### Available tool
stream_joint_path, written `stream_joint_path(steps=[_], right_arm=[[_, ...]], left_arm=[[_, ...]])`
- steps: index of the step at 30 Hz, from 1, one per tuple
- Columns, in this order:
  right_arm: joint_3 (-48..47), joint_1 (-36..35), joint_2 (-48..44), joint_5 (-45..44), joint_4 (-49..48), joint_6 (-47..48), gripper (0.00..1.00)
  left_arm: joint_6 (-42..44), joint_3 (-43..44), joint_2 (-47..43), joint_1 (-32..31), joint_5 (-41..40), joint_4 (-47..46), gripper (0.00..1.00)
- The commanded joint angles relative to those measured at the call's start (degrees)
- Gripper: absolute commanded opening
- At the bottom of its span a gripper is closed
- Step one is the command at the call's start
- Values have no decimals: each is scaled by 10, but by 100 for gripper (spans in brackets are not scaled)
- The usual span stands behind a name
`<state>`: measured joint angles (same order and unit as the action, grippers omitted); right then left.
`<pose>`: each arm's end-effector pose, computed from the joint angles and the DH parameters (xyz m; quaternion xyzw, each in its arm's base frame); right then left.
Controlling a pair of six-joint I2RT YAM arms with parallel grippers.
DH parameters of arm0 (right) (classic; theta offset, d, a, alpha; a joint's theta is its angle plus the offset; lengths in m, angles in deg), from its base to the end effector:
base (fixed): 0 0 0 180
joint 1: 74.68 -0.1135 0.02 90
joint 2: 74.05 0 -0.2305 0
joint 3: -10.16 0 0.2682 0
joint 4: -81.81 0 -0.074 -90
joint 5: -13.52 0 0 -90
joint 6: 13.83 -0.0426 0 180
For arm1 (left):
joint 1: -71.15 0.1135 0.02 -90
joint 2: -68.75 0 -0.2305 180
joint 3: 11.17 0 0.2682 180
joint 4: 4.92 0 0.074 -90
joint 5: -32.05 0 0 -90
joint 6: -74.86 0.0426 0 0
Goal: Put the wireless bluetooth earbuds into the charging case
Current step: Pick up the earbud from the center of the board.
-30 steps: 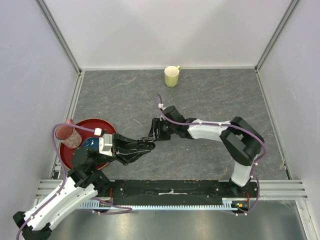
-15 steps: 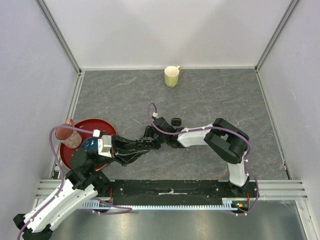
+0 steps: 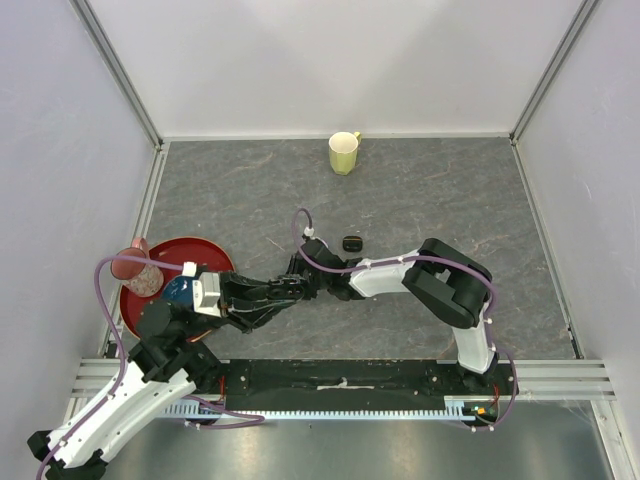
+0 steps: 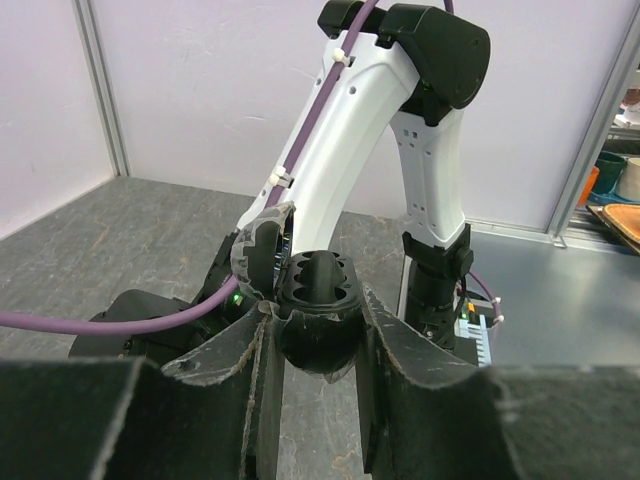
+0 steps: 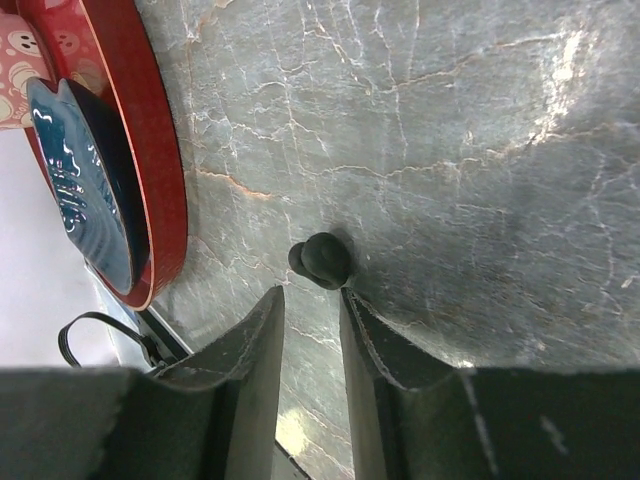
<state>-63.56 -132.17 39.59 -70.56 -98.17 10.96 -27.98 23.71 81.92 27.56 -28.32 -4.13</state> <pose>0.2152 0.3459 0.0778 0.0391 0.9043 0.3932 0.1615 0.0930 -0.1176 0.3049 0.3484 0.4727 -0.5042 0.6332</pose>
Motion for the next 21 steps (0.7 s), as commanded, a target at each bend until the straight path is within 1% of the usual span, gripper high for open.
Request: stream_joint_path(steps=[1,6,10,19,21], right_arm=[[-11,-4,18,-37,17,-9,35],[-14,-5,22,-50,27,-13,31],[-18,-5,33,-52,28,-17,30],[-37,-4,50,-56,39,-18,33],[-42,-5,54,-76,51,-17,33]], left_arm=[[22,19,-4,-3,-12,3,2],[20,17,-10,-2,-17,5,2],[20,16,-12,-2,-19,8,2],[20,15,-10,-2,-20,9,2],[20,14,-11,-3,-21,9,2]])
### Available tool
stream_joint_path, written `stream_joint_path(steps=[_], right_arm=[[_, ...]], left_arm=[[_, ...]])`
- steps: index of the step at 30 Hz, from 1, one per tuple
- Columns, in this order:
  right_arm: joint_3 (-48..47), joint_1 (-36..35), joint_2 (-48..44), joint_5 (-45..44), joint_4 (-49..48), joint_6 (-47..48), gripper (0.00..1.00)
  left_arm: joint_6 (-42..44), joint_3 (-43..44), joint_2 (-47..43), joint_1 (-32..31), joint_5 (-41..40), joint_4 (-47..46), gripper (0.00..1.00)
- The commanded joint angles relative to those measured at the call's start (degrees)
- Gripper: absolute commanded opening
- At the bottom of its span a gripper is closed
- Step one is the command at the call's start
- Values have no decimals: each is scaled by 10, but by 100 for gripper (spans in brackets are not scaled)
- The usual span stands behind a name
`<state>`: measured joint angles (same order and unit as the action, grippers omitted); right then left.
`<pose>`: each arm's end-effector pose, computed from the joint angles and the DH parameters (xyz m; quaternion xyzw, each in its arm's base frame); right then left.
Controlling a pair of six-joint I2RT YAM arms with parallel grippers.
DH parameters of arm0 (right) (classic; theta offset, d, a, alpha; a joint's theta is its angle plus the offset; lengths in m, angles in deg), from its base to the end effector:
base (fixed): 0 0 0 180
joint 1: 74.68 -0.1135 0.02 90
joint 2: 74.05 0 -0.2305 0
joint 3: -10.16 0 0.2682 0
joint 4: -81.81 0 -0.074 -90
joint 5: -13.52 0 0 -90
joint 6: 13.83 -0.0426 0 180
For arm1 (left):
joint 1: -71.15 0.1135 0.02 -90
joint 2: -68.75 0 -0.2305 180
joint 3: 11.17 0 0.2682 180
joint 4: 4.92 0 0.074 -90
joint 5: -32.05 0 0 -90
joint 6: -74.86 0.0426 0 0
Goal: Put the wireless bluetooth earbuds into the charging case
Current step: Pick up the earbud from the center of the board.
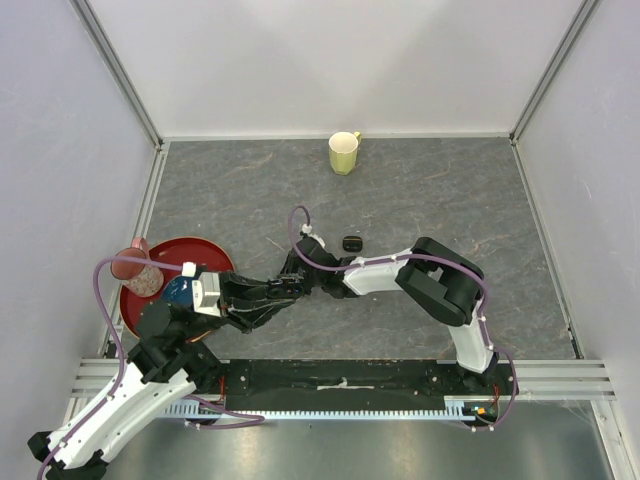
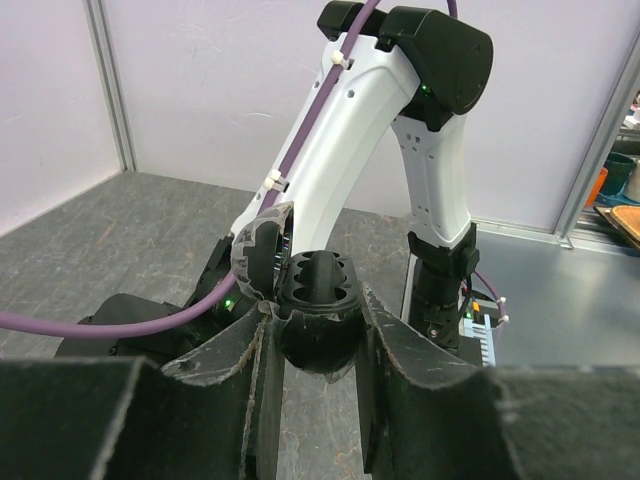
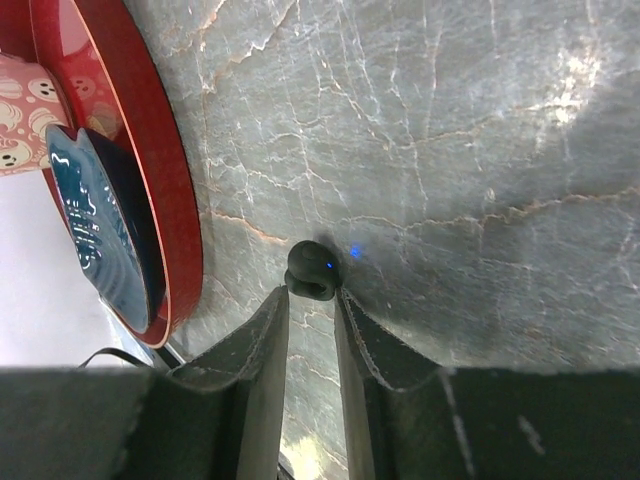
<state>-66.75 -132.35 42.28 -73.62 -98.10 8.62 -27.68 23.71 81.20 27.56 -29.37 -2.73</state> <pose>0.2225 0.3555 0.0756 0.0673 0.9018 0.3889 0.1761 0.0927 -0.1164 0.3041 0.3434 0.4797 -0.4986 0.6351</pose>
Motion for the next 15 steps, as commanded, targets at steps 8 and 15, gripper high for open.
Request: stream_joint_path(steps=[8,15], right_arm=[[-39,-3,51,-58,87,21,30],[-52,-3,59,-67,103,31,37]], left_arm=[[17,12,-3,-3,-14,-5,2],[19,12,1,-3,-14,-5,2]])
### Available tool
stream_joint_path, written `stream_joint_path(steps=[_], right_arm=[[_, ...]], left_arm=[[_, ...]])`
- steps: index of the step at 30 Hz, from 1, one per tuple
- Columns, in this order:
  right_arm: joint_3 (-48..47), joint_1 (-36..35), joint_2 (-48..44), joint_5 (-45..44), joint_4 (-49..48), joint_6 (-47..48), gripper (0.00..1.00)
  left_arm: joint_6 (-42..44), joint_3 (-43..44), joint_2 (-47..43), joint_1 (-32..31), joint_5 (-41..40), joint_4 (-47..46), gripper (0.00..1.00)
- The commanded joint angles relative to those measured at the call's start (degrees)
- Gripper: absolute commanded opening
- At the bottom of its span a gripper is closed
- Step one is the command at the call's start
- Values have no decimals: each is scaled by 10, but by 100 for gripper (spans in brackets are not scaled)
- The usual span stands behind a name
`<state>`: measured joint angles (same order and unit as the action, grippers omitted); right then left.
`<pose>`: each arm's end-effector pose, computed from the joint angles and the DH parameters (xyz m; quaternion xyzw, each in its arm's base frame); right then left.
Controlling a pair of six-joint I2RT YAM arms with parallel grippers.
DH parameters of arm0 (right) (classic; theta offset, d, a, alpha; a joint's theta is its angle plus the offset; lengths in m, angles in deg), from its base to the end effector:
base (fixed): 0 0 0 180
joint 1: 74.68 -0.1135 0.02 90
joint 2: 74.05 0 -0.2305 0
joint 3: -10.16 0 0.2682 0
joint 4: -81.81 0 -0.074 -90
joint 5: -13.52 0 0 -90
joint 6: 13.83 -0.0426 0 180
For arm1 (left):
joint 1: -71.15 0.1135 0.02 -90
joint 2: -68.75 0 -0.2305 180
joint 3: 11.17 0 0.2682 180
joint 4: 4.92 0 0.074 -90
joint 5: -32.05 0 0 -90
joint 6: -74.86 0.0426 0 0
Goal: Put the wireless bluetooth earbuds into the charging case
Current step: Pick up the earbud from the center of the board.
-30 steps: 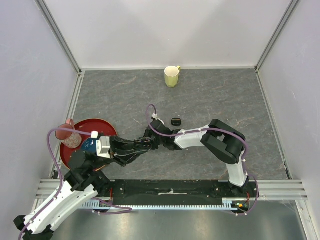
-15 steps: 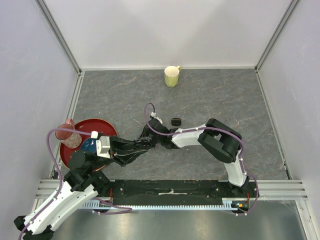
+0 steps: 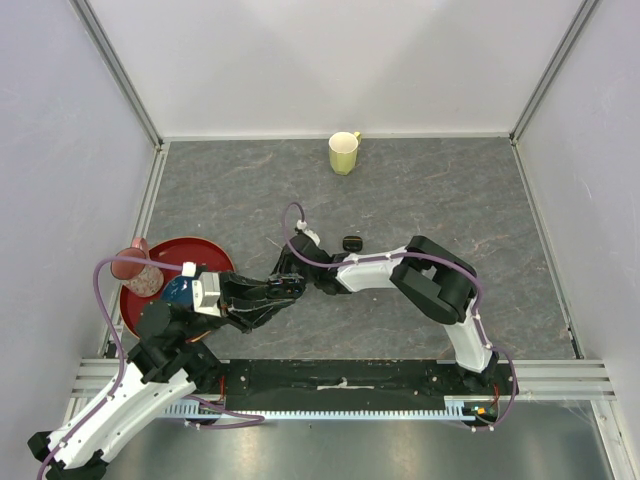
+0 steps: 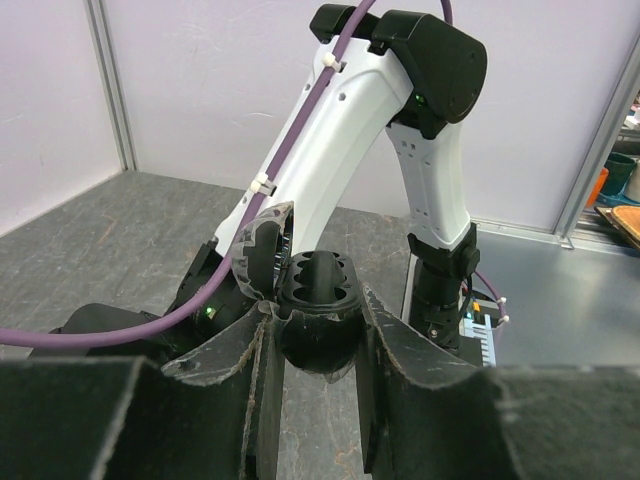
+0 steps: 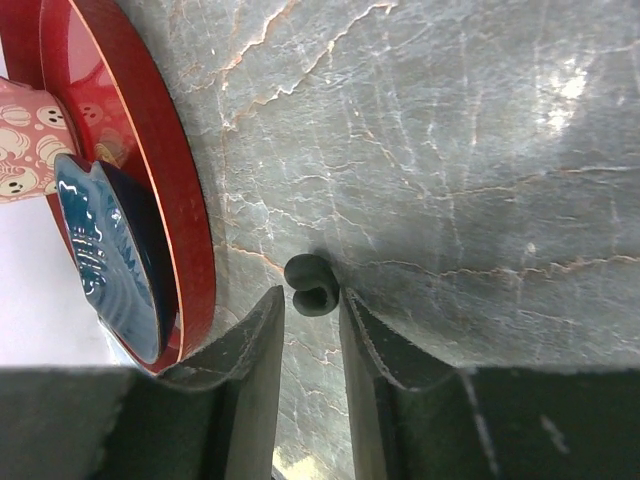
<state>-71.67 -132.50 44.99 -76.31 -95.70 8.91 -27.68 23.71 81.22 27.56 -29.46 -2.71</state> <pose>0.2317 0.3684 0.0784 0.0739 0.9022 0.3777 0.1948 0.0928 -0.1164 0.3040 0.3429 0.4803 -0.4982 0.6352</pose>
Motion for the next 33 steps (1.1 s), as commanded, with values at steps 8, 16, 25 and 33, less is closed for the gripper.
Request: stream_joint_path(steps=[8,16,25,33], right_arm=[[-18,-4,43,-39,89,42,39],[-43,-3,54,-53,121,51,34],[-68,-19,60,-79,155,86,34],[-75,-30,66,-74,153,93,30]], left_arm=[[18,12,1,-3,-14,-5,2],[21,11,1,-2,-17,-5,2],[21,7,-2,-2,-19,-5,2],[21,6,-1,-2,-20,-4,2]])
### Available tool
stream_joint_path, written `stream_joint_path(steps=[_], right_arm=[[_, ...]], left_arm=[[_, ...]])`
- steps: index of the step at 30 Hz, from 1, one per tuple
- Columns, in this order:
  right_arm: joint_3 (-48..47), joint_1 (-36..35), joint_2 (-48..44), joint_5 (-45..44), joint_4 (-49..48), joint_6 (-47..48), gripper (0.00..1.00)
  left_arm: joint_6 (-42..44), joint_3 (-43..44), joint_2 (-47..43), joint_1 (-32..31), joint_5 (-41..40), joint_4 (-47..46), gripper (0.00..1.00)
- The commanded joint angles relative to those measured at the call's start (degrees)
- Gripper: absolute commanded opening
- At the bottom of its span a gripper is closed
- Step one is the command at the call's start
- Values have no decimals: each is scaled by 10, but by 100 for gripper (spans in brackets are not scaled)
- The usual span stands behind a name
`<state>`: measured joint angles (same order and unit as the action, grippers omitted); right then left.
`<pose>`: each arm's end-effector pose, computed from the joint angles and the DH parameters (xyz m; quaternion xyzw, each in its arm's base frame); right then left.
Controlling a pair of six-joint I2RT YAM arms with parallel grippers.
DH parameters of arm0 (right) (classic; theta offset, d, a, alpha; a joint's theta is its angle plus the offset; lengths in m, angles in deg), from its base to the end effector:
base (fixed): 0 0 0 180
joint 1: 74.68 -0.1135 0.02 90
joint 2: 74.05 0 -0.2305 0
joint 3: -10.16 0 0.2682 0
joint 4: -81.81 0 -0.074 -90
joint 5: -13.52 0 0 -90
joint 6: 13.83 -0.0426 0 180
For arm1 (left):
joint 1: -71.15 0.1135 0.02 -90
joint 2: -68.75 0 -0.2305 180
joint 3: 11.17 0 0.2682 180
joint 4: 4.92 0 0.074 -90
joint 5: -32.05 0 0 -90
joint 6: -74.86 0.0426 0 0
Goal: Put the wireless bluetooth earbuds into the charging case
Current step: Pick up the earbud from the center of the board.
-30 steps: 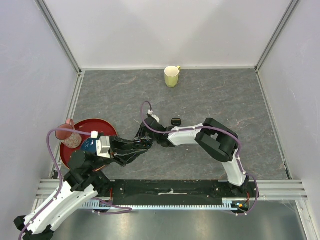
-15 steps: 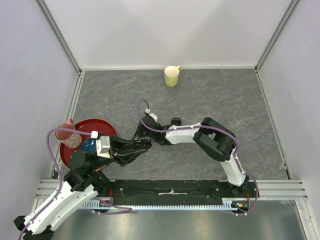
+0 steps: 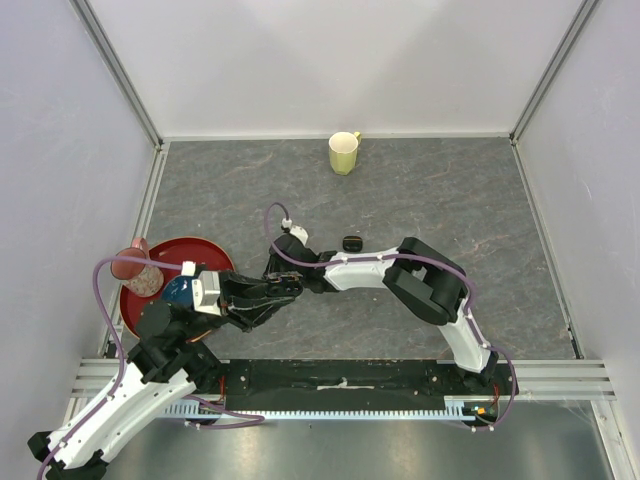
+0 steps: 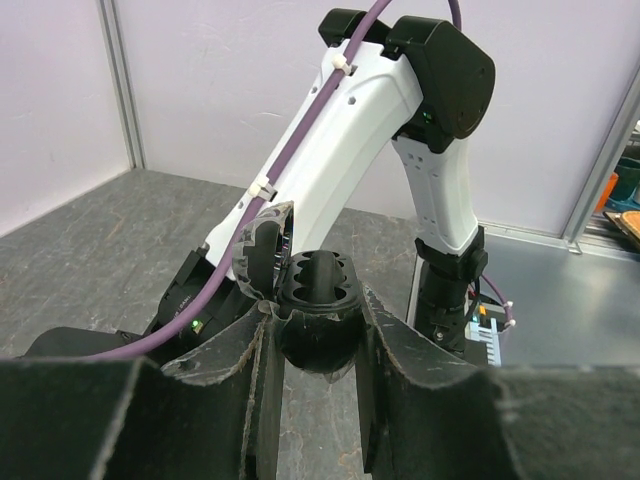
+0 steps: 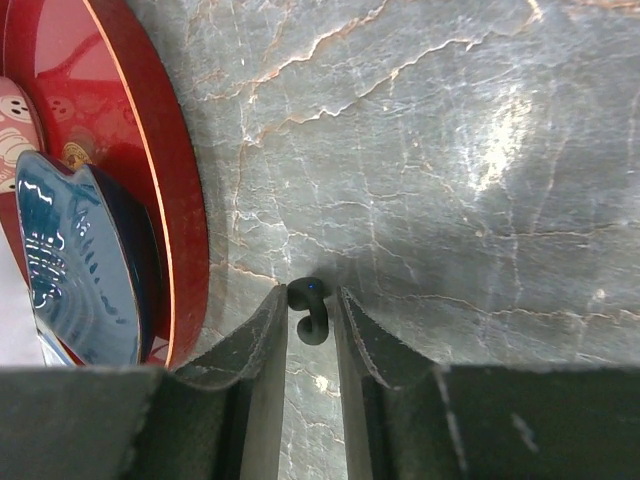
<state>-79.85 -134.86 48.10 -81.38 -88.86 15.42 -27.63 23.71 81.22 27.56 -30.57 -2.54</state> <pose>0.2304 0.3947 0.0889 0.0221 0.9107 0.3380 0.2363 0.0936 -0.1162 0.3038 0.3361 0.4847 -0.4940 0.6388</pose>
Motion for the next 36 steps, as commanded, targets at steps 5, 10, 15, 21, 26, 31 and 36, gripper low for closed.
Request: stream_joint_path(steps=[5,10,15,21,26,31,36], right_arm=[[11,-5,29,-24,77,27,27],[27,-6,16,-29,59,30,26],[34,-6,2,-31,49,35,33],[39,-7,3,-23,39,34,35],[45,-6,-1,-20,39,34,33],[55,-6,-11,-21,15,33,33],[59,-6,-14,-21,10,33,29]], left_arm=[[21,6,-1,-3,-11,-1,2],[20,5,-4,-2,-14,3,2],[19,6,-3,-2,-16,3,2],[19,7,3,-3,-16,3,2],[19,5,3,-2,-16,3,2],[18,3,1,-2,-21,4,2],[18,2,1,-2,-21,4,2]])
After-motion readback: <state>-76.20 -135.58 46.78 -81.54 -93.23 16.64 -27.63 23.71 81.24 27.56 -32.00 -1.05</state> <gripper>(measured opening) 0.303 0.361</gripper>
